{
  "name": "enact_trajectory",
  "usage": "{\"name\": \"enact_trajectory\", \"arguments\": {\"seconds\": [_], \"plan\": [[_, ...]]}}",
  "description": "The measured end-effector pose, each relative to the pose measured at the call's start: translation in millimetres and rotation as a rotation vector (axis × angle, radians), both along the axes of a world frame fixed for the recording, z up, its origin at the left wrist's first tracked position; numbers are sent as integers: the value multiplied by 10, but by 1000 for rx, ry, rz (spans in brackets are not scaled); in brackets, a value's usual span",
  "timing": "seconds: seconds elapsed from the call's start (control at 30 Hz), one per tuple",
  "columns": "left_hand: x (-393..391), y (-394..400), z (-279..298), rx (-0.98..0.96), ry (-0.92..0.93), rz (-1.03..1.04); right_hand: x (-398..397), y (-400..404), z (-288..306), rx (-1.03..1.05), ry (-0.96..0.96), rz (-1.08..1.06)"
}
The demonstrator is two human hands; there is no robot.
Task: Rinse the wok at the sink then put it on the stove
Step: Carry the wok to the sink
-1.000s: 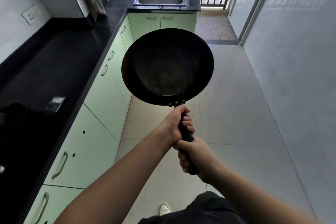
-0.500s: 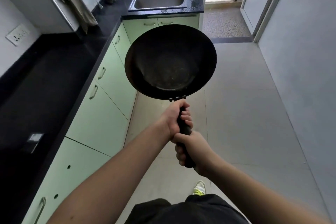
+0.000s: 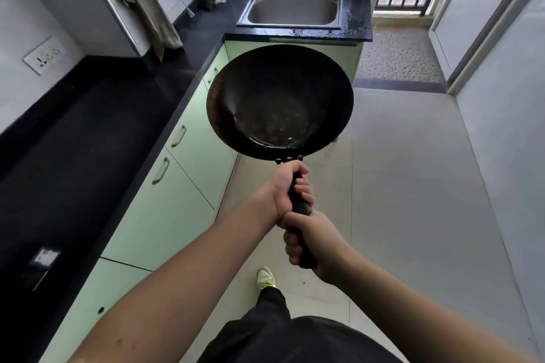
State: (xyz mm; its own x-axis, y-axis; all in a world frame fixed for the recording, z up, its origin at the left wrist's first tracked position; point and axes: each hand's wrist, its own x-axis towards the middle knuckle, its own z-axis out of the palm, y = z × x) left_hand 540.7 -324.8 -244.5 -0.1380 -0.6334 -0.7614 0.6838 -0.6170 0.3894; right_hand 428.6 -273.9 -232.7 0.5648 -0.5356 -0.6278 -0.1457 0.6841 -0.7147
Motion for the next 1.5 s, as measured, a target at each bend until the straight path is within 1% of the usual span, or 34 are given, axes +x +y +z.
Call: {"name": "enact_trajectory", "arguments": {"seconds": [0.23,0.43,0.67,0.8,1.03,1.27,1.5], "plan": [[942,-778,-6,-2,48,61,919,-820,57,-10,61,27],[1459,-1401,10,8,47,45,1446,-1412,94,8,59,3],[1662,-2322,-91,50,42,28,1667,-2307,18,38,84,-13],[1696,-3005,-154,64,11,24,1714,-2985,-63,46,69,-23],[1761,-4072,-52,85,-17,-28,1815,-4032,-34,120,15,-72],[1979,-4720,-41,109,-47,-38,2037,-4685,-36,146,13,-67],[2400,-5290,-207,101,5,-31,2443,-5264,-97,159,42,-59]]}}
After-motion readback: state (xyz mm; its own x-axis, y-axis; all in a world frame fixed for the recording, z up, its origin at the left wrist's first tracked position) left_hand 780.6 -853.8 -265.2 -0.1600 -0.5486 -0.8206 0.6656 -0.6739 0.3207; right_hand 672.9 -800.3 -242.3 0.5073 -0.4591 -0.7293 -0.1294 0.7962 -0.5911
